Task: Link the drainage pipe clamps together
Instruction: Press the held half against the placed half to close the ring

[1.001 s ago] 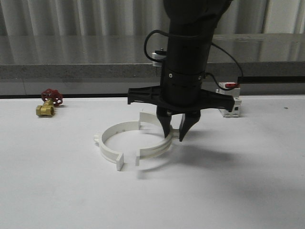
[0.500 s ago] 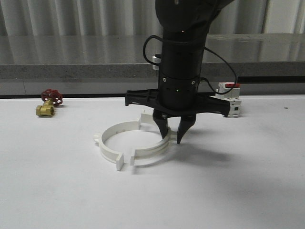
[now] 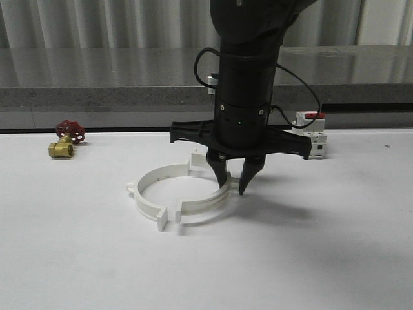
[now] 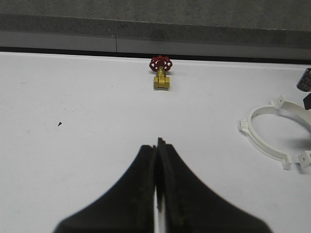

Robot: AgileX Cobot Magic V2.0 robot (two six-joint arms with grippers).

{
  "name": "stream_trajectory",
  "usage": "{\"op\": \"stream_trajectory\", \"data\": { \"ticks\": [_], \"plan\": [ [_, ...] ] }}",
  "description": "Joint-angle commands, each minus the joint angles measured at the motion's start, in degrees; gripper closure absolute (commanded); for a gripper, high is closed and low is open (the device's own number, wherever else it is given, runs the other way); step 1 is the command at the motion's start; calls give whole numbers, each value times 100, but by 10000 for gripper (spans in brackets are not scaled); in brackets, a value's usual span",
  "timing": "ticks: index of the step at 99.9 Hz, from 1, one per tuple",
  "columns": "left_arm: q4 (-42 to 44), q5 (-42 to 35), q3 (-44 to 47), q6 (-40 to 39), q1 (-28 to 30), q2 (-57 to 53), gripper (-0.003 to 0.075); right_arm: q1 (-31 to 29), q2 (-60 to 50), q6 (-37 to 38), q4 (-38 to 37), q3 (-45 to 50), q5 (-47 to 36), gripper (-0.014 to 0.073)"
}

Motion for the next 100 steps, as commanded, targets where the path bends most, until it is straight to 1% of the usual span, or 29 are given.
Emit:
{"op": "stream_trajectory", "data": {
  "ticks": [1,41,80,84,91,92,95,100],
  "plan": [
    [-75,-387,-138,-17,11,62,741,-10,-253,6,-41,-183,-68,494],
    [-75,-387,-138,-17,11,62,741,-10,-39,59,340,-194,-201,494],
    [-75,-387,-138,-17,11,62,741,-10,63,200,443,-194,-407,490],
    [-75,-387,-138,-17,11,62,741,-10,63,200,443,-194,-427,474],
    [-75,-387,-138,-17,11,62,741,-10,63,200,443,-194,-440,420],
    [-75,-387,-138,-17,11,62,741,-10,63,200,443,-194,-440,396],
    [-75,-387,-138,-17,11,62,741,-10,63,200,443,-194,-440,372],
    [-75,-387,-138,-17,11,62,741,-10,63,200,443,-194,-426,305]
  ]
}}
